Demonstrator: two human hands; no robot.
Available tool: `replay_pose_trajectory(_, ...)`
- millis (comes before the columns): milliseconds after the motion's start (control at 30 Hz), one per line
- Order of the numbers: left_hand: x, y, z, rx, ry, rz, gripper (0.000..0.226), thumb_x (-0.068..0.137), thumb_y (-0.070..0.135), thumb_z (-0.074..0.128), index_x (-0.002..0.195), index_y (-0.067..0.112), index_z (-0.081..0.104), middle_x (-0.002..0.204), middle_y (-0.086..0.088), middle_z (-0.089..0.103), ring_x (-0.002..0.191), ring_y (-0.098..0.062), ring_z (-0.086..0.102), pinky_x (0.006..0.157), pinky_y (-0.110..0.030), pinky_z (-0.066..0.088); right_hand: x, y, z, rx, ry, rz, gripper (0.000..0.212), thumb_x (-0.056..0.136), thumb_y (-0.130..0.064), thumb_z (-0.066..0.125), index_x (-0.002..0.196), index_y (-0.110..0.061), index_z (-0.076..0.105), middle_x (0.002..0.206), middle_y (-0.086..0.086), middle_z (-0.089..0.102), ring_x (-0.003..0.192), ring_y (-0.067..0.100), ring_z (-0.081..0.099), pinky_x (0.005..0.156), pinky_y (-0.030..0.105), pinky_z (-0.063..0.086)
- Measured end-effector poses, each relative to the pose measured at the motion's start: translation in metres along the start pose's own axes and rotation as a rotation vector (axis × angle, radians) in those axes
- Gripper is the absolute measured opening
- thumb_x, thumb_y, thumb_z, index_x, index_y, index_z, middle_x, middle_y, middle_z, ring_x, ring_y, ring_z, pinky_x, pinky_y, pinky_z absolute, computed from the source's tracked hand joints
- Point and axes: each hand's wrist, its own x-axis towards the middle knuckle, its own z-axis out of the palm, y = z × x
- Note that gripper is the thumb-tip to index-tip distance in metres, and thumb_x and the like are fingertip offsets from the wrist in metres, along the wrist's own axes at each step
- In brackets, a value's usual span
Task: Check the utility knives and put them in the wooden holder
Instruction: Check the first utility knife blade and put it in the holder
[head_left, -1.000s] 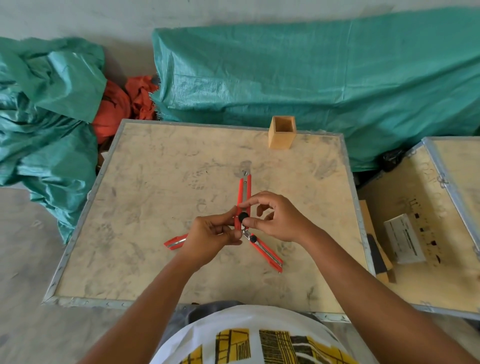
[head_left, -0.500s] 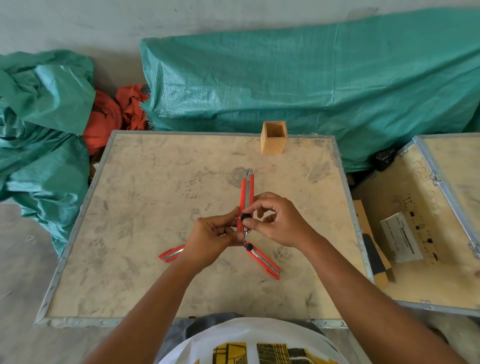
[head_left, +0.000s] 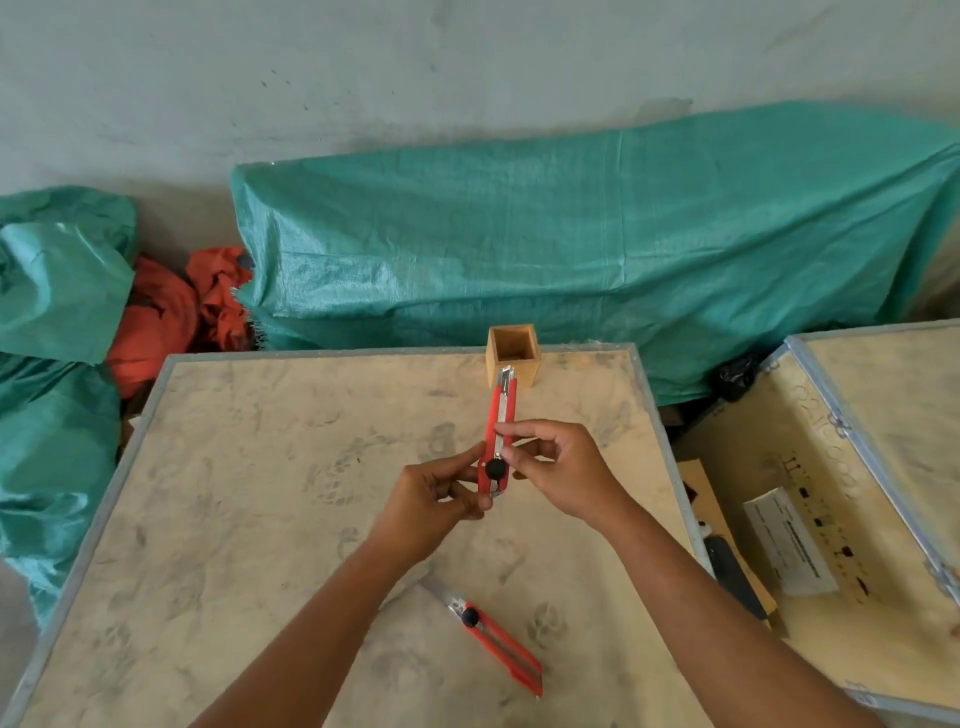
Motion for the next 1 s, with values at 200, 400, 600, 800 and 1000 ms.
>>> replay_pose_trajectory(200, 0.106, 0.022, -0.004, 0.207, -0.008, 0.063, 0.061, 0.08, 0.0, 0.077, 0.131, 0.031, 0.061, 0.103, 0.006, 0.076, 0.069, -0.008, 0.069, 0.076, -0.03, 0.063, 0.094, 0.006, -0.032, -0.024, 0.107, -0.029, 0.031, 0.087, -0.004, 0.075, 0.113, -0.022, 0.077, 0.108, -0.001, 0.078, 0.081, 0.014, 0.074, 0.077, 0.035, 0.064)
replay_pose_trajectory(400, 0.201, 0.029, -0.001, 0.303, -0.036, 0.102, 0.061, 0.079, 0.009, 0.081, 0.134, 0.028, 0.061, 0.12, 0.007, 0.072, 0.089, -0.013, 0.072, 0.083, -0.025, 0.059, 0.177, 0.032, -0.049, -0.044, 0.272, -0.047, 0.026, 0.086, -0.003, 0.075, 0.109, -0.015, 0.079, 0.098, 0.004, 0.08, 0.077, 0.01, 0.076, 0.074, 0.025, 0.059)
replay_pose_trajectory(600, 0.264, 0.005, 0.008, 0.627, -0.037, 0.016, 0.095, 0.076, 0.023, 0.084, 0.153, 0.015, 0.03, 0.159, -0.012, 0.034, 0.149, -0.027, 0.027, 0.119, -0.04, 0.026, 0.222, 0.074, -0.053, -0.22, 0.419, -0.078, 0.023, 0.086, -0.01, 0.076, 0.107, -0.02, 0.08, 0.104, 0.001, 0.079, 0.085, 0.013, 0.076, 0.079, 0.028, 0.061)
replay_pose_trajectory(800, 0.285, -0.016, 0.005, 0.645, -0.139, -0.093, 0.114, 0.076, 0.02, 0.084, 0.157, 0.013, 0.004, 0.155, -0.013, 0.04, 0.14, -0.033, 0.043, 0.11, -0.041, 0.039, 0.231, 0.101, -0.045, -0.415, 0.397, -0.139, 0.026, 0.086, -0.008, 0.075, 0.108, -0.021, 0.08, 0.1, 0.0, 0.078, 0.09, 0.011, 0.069, 0.08, 0.011, 0.05)
replay_pose_trajectory(1000, 0.288, -0.024, -0.006, 0.524, -0.114, -0.092, 0.108, 0.073, 0.012, 0.086, 0.156, 0.02, 0.017, 0.154, -0.007, 0.043, 0.129, -0.029, 0.056, 0.106, -0.044, 0.046, 0.23, 0.109, -0.033, -0.423, 0.454, -0.15, 0.029, 0.086, -0.002, 0.073, 0.111, -0.015, 0.078, 0.106, 0.007, 0.073, 0.093, 0.005, 0.061, 0.086, -0.004, 0.038)
